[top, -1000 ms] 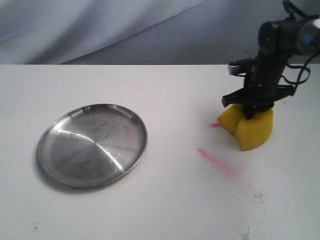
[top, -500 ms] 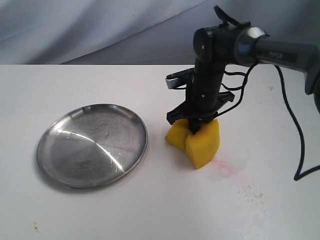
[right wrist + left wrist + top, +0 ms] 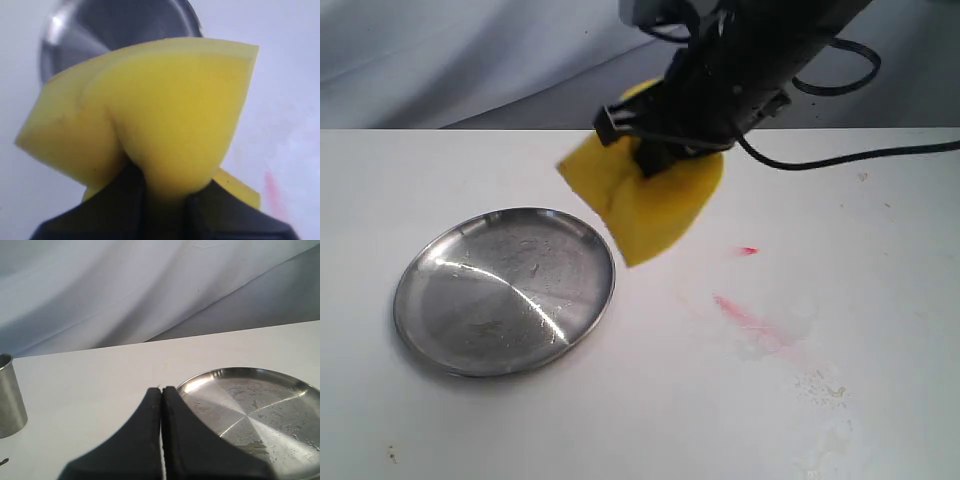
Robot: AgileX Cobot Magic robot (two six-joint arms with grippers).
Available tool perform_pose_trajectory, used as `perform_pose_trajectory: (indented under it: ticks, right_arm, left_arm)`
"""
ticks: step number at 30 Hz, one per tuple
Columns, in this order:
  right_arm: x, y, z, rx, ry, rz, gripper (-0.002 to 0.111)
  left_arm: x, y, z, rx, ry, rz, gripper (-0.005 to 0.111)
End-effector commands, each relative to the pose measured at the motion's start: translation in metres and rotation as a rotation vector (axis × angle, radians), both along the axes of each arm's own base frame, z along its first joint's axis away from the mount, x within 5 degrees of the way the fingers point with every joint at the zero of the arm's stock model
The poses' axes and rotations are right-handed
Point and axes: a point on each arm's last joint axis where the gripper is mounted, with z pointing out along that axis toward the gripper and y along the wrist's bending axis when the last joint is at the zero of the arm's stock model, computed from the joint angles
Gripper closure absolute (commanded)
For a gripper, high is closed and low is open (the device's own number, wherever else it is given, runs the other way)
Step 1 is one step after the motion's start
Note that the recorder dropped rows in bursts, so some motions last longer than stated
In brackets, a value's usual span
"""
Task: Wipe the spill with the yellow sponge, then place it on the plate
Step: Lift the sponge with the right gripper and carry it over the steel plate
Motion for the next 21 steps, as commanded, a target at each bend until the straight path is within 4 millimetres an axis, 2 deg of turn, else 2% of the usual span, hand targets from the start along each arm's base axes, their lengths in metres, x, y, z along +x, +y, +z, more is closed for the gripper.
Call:
perform_pose_trajectory:
  ticks: [1, 8, 16, 18, 21]
  right_arm:
    - [-0.008, 0.030, 0.000, 0.187, 0.013, -0.001, 0.108]
    - [0.000, 0.091, -0.053, 0.193, 0.017, 0.073, 0.108]
    - [0.031, 0.128, -0.099, 0.227, 0.065, 0.017, 0.108]
    - [0.035, 0.134, -0.106, 0.228, 0.083, 0.018, 0.105]
    - [0.038, 0.140, -0.115, 0.238, 0.103, 0.011, 0.091]
  left_arm:
    - [0.000, 0.000, -0.001, -0.001, -0.005, 0.000, 0.107]
    - [0.000, 0.000, -0.001, -0.001, -0.005, 0.000, 0.107]
    - [0.000, 0.000, -0.001, -0.001, -0.005, 0.000, 0.107]
    - [0.000, 0.000, -0.001, -0.001, -0.005, 0.000, 0.107]
    - [0.000, 0.000, -0.001, -0.001, -0.005, 0.000, 0.107]
